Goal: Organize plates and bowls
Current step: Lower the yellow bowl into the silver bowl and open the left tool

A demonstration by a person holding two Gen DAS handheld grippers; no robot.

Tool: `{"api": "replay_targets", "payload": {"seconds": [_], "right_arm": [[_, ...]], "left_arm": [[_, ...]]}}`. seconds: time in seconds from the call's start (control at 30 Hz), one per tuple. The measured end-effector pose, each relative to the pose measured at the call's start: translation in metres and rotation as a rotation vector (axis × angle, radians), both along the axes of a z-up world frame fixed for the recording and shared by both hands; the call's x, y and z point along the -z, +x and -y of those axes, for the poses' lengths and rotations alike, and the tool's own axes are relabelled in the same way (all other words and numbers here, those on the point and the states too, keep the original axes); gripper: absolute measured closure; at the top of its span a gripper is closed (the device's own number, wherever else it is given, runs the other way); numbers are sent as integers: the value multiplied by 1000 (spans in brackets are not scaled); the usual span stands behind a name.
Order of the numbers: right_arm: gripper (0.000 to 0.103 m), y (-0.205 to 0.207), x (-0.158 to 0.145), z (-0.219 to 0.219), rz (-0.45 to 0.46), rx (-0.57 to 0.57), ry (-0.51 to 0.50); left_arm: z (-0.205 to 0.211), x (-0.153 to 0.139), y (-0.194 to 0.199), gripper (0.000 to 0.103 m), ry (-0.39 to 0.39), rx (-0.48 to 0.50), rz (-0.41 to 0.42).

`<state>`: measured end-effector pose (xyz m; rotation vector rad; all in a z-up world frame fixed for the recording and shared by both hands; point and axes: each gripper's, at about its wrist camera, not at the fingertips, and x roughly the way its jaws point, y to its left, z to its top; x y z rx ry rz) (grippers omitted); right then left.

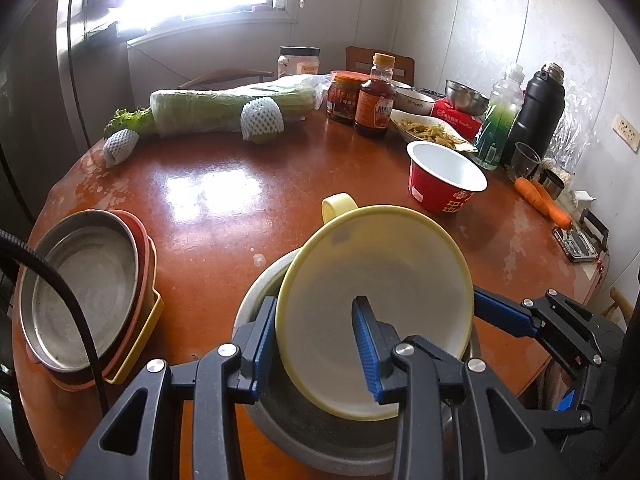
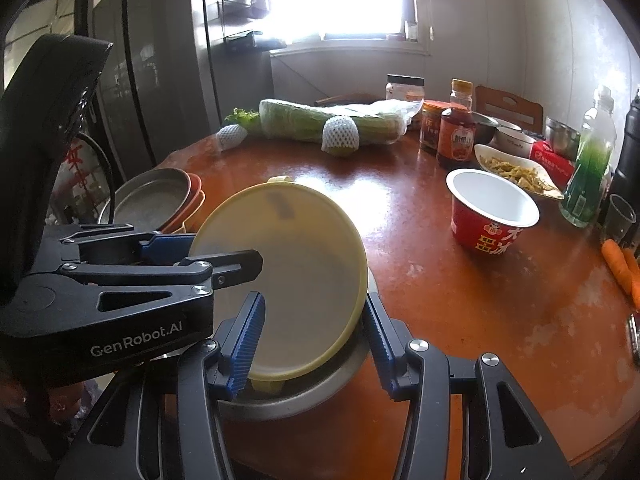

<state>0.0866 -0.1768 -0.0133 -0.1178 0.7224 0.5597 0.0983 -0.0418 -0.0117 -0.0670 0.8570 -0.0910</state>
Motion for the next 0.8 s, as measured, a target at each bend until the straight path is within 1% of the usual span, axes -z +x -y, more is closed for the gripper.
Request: {"api": "replay_targets", "payload": {"seconds": [0.5, 0.8], "right_arm": [[51, -2, 1, -2, 11, -6, -16], [51, -1, 0, -1, 3, -2, -16]], "left_arm": [[-4, 6, 1, 65, 6, -5, -19], [-7, 6, -1, 65, -14, -4, -20]]}}
